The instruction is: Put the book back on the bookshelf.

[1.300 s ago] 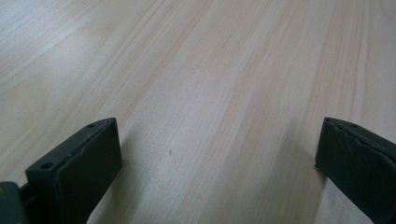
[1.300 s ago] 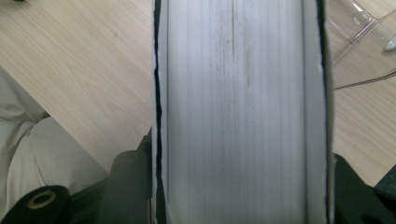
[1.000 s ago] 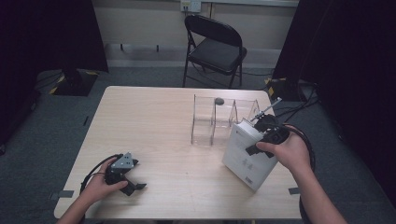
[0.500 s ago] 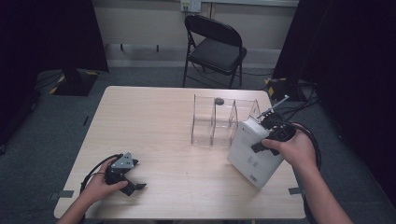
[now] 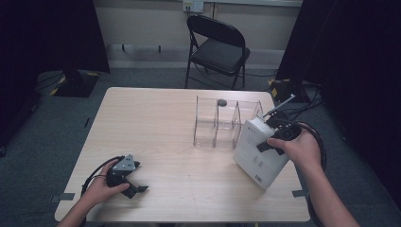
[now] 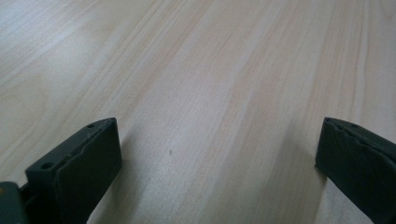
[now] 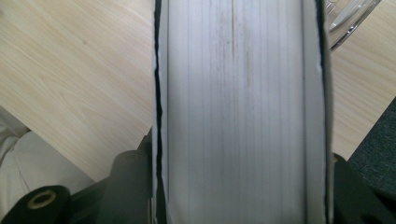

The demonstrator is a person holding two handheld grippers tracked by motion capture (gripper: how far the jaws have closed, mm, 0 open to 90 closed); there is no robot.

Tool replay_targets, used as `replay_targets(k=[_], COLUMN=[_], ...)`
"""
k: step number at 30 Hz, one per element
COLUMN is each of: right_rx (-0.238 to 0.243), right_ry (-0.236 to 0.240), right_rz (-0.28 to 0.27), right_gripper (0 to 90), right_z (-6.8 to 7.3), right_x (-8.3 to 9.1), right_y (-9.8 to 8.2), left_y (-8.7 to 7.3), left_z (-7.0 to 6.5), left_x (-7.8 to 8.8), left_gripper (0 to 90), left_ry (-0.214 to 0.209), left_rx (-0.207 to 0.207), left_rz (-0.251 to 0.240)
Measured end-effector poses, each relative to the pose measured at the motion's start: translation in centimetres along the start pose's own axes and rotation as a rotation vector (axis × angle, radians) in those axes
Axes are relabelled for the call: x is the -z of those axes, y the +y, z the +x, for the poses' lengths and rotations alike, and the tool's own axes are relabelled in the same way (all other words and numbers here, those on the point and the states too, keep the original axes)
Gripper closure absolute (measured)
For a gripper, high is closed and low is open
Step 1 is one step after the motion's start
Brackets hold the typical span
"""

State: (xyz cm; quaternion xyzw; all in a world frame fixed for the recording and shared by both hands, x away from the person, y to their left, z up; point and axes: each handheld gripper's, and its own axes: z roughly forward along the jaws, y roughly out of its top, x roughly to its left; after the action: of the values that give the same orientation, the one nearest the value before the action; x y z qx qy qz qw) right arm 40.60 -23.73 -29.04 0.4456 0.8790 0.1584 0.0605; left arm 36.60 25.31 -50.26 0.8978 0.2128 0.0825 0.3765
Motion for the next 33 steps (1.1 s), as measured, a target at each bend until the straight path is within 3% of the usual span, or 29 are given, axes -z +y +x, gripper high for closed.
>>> replay_targets(k=[9,16,33], right_rx=[-0.033,-0.061,-0.117], right_ry=[-0.029,-0.026,-0.066], right_rz=[-0.002,-0.009,0.012], right_gripper=[52.1,52.2,52.2], right_z=[-0.8,-1.4,-1.7], right_x=[0.4,0.4,0.1], right_y=[0.2,0.5,1.8], left_y=[0.0,0.0,0.0], left_z=[0.0,0.0,0.0], left_x=[0.0,0.0,0.0], left_gripper=[0.0,0.0,0.0], left_ry=[0.005,0.004,0.004], left_rx=[-0.001,-0.001,-0.002], left_rz=[0.002,0.002,0.002])
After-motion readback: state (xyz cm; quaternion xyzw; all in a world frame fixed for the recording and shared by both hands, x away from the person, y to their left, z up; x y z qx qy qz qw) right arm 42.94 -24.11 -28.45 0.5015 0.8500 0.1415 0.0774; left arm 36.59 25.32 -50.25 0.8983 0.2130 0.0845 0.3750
